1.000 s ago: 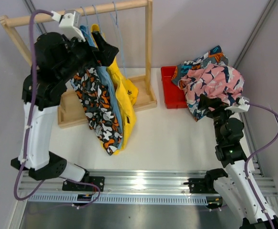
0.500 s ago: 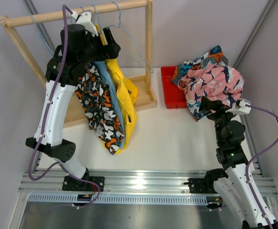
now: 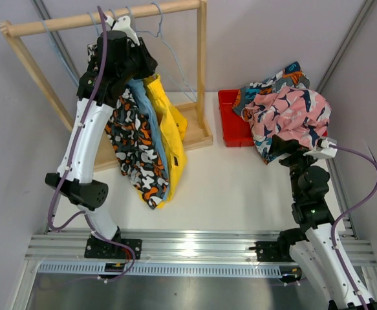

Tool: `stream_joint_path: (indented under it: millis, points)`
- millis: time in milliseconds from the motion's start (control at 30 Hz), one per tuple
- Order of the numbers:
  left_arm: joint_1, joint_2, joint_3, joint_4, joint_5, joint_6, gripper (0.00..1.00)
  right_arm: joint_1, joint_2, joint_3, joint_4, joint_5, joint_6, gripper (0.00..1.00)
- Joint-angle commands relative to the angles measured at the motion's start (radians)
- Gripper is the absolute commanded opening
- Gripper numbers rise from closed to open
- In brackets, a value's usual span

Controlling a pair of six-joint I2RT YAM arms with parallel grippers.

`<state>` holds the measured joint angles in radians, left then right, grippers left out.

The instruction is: Remove the shorts from the hanger

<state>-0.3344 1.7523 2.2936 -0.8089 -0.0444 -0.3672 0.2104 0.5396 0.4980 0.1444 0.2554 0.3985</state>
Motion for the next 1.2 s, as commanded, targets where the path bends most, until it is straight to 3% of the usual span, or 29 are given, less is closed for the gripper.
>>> stream_joint_path:
  millis: [0,33,333,600,833,967,1067,1167]
  points:
    - [0.011,0.025,0.035,0.033,-0.009,-0.004,0.13,0.003,-0.018,-0.012,0.023,0.024,-0.023,0.99]
    - [0.011,0.030,0.073,0.021,-0.020,-0.001,0.00,0.003,-0.021,-0.013,0.024,0.022,-0.024,0.99]
    - [0.009,-0.046,0.276,-0.142,0.012,0.122,0.00,0.001,-0.015,-0.007,0.067,-0.018,-0.009,1.00]
    - [0.009,-0.261,0.142,-0.154,0.065,0.172,0.00,0.003,0.040,0.131,0.109,-0.126,-0.053,0.99]
    - [0.009,-0.534,-0.115,-0.188,0.014,0.203,0.00,0.004,0.094,0.304,0.118,-0.372,-0.063,0.99]
    - [0.008,-0.698,-0.352,-0.207,0.052,0.211,0.00,0.006,0.141,0.394,0.119,-0.553,-0.011,1.00]
    - [0.005,-0.874,-0.598,-0.092,0.305,0.202,0.00,0.015,0.187,0.454,0.116,-0.665,0.084,0.99]
    - [-0.009,-1.000,-0.781,0.017,0.535,0.159,0.00,0.072,0.207,0.481,0.072,-0.644,0.119,0.99]
